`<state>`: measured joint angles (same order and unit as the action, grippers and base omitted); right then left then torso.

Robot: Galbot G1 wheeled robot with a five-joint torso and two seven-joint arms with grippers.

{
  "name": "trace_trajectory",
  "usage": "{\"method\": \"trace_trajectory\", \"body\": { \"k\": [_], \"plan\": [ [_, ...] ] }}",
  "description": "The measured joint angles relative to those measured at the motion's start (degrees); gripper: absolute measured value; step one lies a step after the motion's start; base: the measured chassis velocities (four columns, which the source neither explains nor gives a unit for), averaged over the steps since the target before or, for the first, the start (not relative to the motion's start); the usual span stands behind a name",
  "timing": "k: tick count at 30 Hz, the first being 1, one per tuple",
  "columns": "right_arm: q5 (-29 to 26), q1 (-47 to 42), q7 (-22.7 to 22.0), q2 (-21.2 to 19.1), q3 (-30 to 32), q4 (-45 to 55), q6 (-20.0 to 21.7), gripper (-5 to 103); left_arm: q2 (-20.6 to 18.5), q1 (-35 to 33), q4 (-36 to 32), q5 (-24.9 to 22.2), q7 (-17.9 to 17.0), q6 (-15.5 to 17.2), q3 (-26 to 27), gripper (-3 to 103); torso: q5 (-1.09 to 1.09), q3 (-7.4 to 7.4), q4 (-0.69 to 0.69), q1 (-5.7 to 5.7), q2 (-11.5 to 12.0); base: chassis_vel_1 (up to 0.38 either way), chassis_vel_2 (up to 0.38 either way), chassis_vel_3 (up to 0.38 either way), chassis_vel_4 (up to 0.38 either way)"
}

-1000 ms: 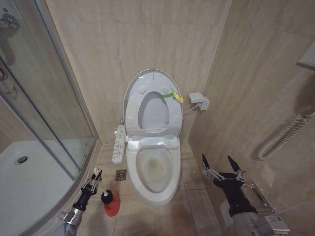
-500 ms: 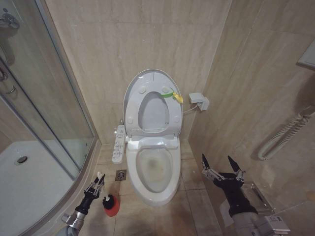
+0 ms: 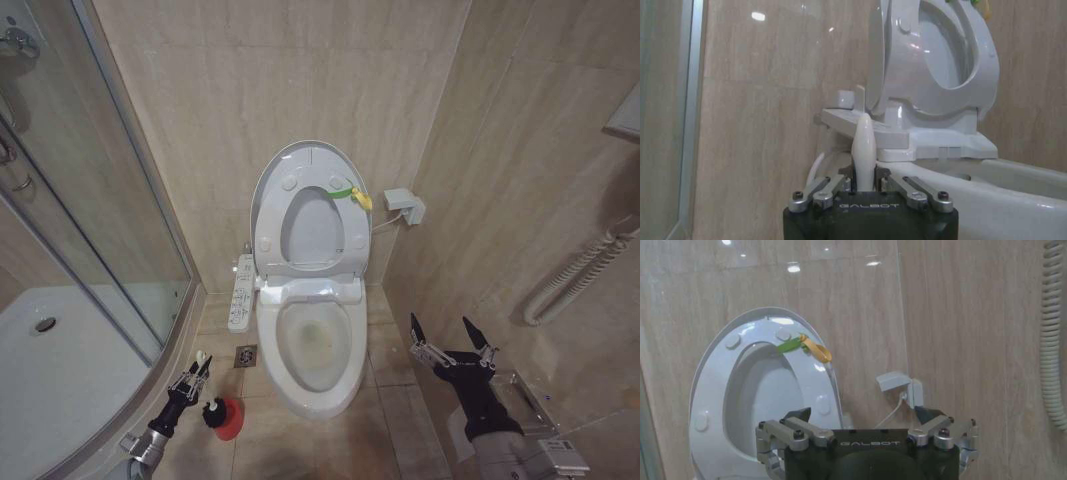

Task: Open the toilet lid, clean the toilet bowl with a toilet brush, close the toilet lid, and flush.

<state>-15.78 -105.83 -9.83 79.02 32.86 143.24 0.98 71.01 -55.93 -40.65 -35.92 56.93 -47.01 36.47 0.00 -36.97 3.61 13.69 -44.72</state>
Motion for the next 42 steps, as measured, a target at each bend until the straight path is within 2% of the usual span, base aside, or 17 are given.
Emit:
{"method": "trace_trajectory", "body": {
  "k": [14,42],
  "plan": [
    [0.0,0.0,0.0,0.0,0.0,0.0,0.0,100,0.5,2.9,3.4,1.2,0.1,0.0,-0.9,20,0.0,0.0,0.0,0.0,0.0,0.0,0.0,0.0,0.0],
    [0.0,0.0,0.0,0.0,0.0,0.0,0.0,100,0.8,0.3,-1.7,1.5,-0.7,0.0,-0.6,20,0.0,0.0,0.0,0.0,0.0,0.0,0.0,0.0,0.0]
  ]
}}
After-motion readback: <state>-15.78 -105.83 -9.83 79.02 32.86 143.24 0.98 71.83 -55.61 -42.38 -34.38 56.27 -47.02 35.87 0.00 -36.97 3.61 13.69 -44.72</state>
